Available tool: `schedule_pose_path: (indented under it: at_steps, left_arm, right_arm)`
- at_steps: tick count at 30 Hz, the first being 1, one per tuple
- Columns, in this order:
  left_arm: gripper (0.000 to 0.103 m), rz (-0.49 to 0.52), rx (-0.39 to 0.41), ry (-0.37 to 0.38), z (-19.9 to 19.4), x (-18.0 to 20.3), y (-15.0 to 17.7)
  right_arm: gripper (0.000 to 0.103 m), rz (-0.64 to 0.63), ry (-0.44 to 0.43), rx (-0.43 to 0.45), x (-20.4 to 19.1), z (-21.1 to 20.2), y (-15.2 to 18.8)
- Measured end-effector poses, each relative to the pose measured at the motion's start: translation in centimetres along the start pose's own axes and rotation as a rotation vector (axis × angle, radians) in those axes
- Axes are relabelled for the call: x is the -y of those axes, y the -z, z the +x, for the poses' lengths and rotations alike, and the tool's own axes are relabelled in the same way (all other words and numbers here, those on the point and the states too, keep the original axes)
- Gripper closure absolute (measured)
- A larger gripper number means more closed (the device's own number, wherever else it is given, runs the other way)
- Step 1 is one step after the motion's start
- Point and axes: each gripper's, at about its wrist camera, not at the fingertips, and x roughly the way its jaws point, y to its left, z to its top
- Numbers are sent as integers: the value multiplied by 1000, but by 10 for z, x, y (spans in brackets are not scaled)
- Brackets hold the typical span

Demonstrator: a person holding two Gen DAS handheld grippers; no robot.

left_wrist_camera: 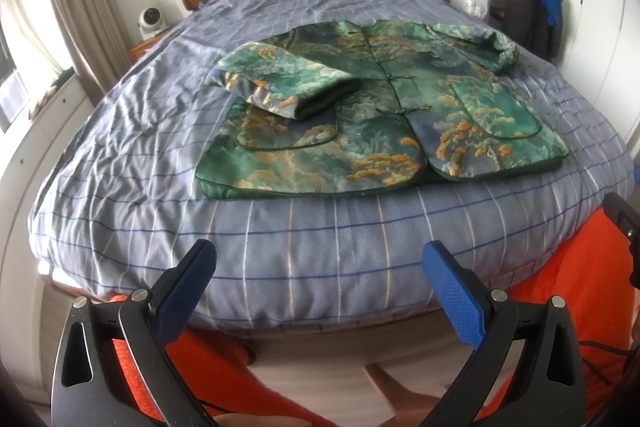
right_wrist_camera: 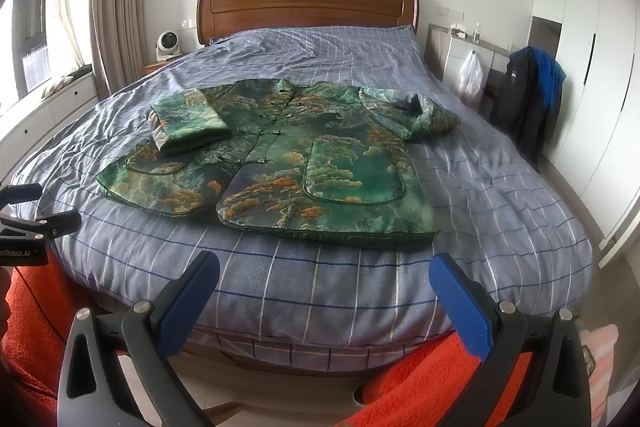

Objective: Fold large clothes

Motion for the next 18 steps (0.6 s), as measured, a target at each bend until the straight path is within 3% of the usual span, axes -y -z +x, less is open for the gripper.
schedule_pose_path:
  at_steps: [18]
  left_arm:
    - [0,18,11,7,-6,6,0]
  right_arm:
    - [0,-2,1,4,0,-1,3]
